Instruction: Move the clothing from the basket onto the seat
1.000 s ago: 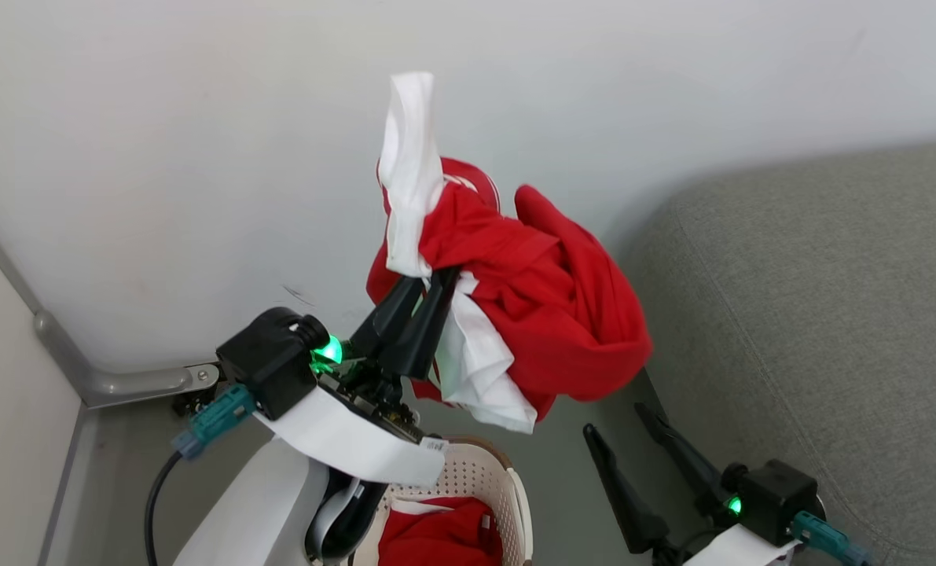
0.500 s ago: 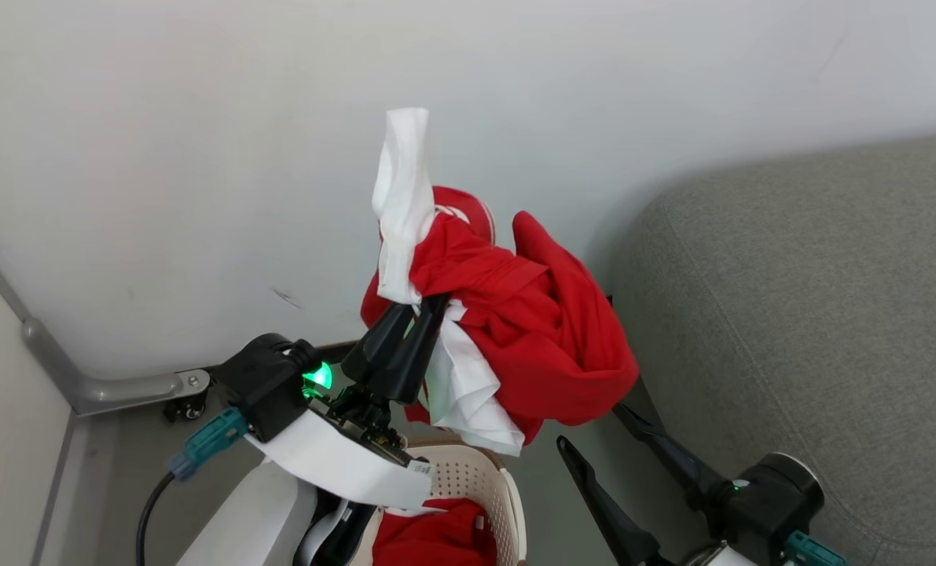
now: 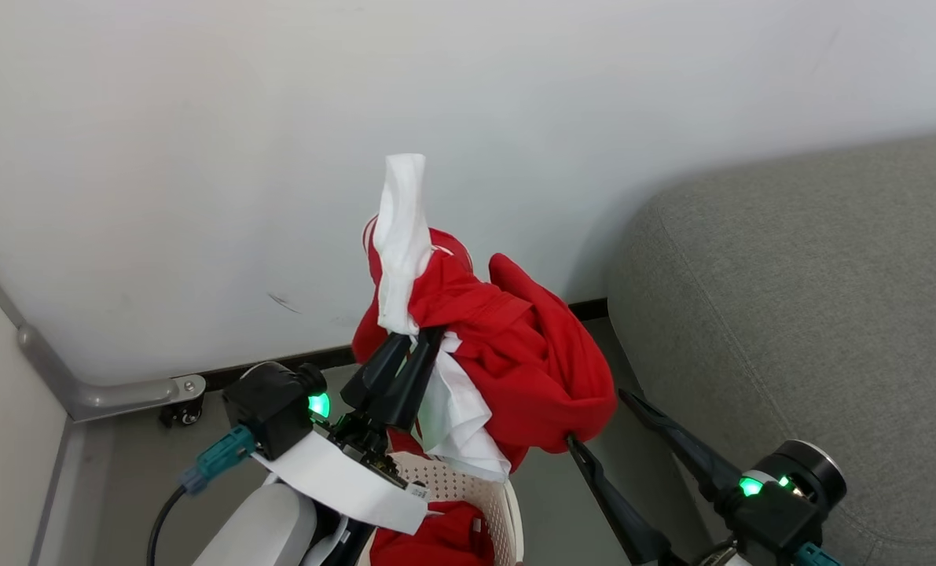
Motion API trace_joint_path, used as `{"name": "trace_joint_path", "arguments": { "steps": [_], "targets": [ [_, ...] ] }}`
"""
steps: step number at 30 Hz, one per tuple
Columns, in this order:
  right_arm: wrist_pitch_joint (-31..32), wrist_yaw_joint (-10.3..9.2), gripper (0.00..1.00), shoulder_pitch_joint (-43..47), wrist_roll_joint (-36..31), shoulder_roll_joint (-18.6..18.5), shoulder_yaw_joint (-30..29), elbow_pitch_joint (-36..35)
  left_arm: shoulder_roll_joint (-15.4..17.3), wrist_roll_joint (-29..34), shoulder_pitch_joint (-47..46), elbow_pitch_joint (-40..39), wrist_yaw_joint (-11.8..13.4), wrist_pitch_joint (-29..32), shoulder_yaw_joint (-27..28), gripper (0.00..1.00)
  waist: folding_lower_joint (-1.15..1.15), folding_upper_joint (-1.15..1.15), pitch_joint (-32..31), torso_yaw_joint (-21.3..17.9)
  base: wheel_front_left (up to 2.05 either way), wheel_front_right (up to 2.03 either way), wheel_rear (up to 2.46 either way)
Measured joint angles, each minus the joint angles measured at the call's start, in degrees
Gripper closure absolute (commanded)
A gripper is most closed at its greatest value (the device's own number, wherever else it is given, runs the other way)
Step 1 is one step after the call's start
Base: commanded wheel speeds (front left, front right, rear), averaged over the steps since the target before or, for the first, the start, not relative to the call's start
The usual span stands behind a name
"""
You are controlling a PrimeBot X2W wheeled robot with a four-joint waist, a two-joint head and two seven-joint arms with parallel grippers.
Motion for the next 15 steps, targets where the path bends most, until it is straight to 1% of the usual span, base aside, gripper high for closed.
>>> {"name": "trace_joint_path", "arguments": {
  "steps": [6,15],
  "targets": [
    [0.0,0.0,0.0,-0.03,-1.02,0.33,-0.68,1.79,0.03,-0.1,0.0,0.07,0.0,0.0,-2.32,1.0,0.0,0.0,-0.03,0.21,0.0,0.0,0.0],
    [0.0,0.0,0.0,-1.87,-2.64,0.05,3.18,3.82,0.36,-0.71,-0.01,1.13,0.0,0.0,-5.09,1.0,0.0,0.0,0.19,0.96,0.0,0.0,0.0]
  ]
}}
